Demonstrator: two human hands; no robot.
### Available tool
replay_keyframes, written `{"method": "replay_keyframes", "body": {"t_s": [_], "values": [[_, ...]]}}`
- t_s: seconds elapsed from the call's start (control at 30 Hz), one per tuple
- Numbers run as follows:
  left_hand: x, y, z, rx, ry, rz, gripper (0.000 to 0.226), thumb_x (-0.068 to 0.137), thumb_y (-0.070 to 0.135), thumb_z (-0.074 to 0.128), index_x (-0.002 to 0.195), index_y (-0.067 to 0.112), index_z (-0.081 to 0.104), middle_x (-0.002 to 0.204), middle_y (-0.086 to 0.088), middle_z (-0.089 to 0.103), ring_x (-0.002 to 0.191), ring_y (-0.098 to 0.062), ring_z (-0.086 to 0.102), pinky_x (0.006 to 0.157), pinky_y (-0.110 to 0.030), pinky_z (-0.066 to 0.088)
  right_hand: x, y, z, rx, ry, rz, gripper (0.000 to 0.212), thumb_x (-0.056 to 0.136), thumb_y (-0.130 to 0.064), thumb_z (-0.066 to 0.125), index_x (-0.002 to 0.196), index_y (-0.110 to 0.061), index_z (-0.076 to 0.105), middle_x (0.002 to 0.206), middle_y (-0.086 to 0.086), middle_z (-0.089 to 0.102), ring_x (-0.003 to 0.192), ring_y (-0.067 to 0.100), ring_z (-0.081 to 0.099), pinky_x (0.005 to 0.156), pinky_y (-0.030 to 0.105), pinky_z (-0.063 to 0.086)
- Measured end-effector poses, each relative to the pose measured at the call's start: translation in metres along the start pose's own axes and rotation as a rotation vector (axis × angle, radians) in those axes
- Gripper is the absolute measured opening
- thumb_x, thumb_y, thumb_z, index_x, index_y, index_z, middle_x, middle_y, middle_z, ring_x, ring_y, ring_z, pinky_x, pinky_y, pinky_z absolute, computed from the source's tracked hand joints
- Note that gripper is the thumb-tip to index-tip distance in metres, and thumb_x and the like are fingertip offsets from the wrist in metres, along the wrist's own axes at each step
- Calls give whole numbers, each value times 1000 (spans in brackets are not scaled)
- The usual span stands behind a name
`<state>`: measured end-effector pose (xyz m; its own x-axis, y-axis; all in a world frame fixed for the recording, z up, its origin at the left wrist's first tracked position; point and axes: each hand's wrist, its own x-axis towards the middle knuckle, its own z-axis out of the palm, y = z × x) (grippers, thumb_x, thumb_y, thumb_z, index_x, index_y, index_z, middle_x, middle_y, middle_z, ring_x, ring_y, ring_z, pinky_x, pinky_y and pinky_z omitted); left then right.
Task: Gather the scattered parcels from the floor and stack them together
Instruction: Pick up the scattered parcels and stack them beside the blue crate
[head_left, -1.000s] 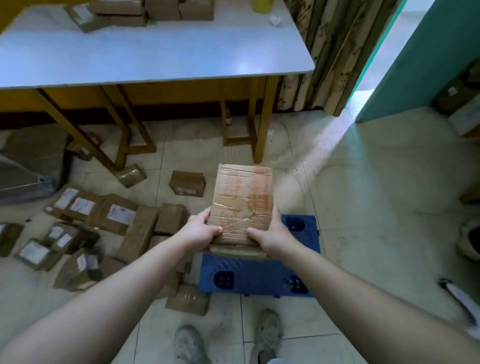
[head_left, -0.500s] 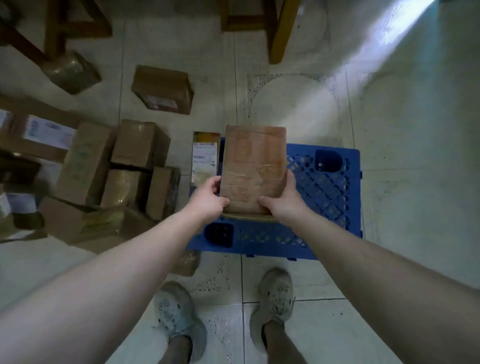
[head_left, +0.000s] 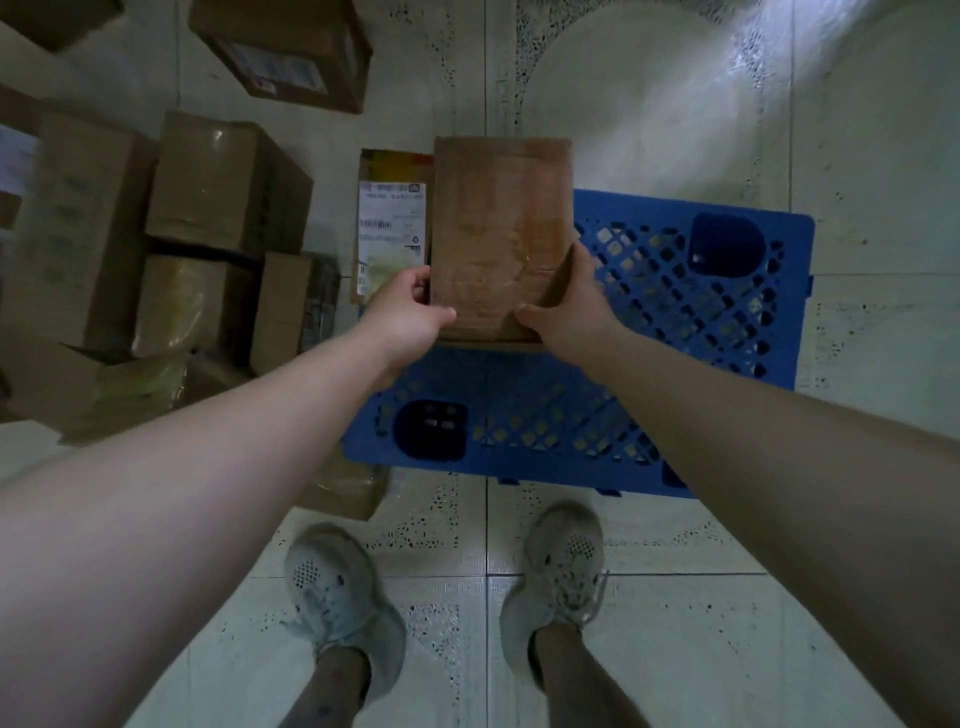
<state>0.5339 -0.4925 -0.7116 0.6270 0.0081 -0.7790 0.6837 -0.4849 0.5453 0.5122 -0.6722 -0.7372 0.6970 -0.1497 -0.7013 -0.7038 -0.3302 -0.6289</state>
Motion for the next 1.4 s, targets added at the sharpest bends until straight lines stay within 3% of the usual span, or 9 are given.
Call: {"method": "replay_keyframes", "body": {"t_s": [0.17,0.27,0.4,0.63,0.9,1.07,1.2,1.3,1.4], "values": [[9,3,-1,12,-47,1,68,90,15,61,149,20,27,148,-2,40,131,-20,42,110,-43,34,12,-9,8,-81,23,68,94,87,-23,67,150,-28,-3,146,7,36,126,29,44,105,46,40],[7,5,-3,81,-74,20,74,89,22,63,151,22,22,151,-2,36,135,-20,37,112,-38,30,10,-11,8,-111,32,106,97,88,-22,66,152,-25,-8,147,8,35,125,28,46,103,45,42],[-8,-2,-26,138,-2,27,75,90,27,63,151,26,19,155,-2,29,137,-23,33,109,-37,29,-11,-17,7,-193,82,21,90,85,-21,68,152,-23,8,147,5,37,130,26,42,105,44,41],[-58,-43,-104,202,127,-16,71,89,30,63,149,27,26,152,-4,34,135,-26,36,102,-38,35,-57,-62,31,-527,35,-181,84,88,-27,62,153,-25,10,160,6,9,145,28,9,114,44,19],[-82,-105,-211,197,238,-49,68,88,28,66,147,23,31,150,-9,34,133,-28,38,101,-38,36,-82,-129,127,-625,-115,-251,74,91,-38,58,151,-21,18,155,8,22,138,32,27,107,41,31],[-72,-160,-285,177,222,-120,70,88,35,64,148,25,28,151,-10,33,134,-31,38,104,-43,36,-87,-144,220,-638,-118,-160,76,91,-46,58,152,-26,17,157,6,19,136,30,33,97,36,40],[-63,-206,-332,181,182,-166,67,92,37,58,148,20,28,149,-11,36,132,-31,39,97,-38,37,-99,-138,289,-599,-135,-16,78,89,-49,58,151,-23,19,154,6,25,132,29,38,83,28,36],[-47,-237,-355,188,133,-142,64,91,36,59,146,17,32,142,-9,45,123,-30,47,80,-30,37,-103,-125,331,-568,-144,45,76,88,-47,59,149,-17,23,149,11,34,127,31,44,89,33,43],[-22,-269,-363,147,114,-186,69,91,42,58,148,17,28,145,-10,41,127,-32,44,84,-32,36,-97,-112,363,-444,-136,115,78,88,-51,56,149,-15,24,143,10,43,119,29,51,94,36,47]]}}
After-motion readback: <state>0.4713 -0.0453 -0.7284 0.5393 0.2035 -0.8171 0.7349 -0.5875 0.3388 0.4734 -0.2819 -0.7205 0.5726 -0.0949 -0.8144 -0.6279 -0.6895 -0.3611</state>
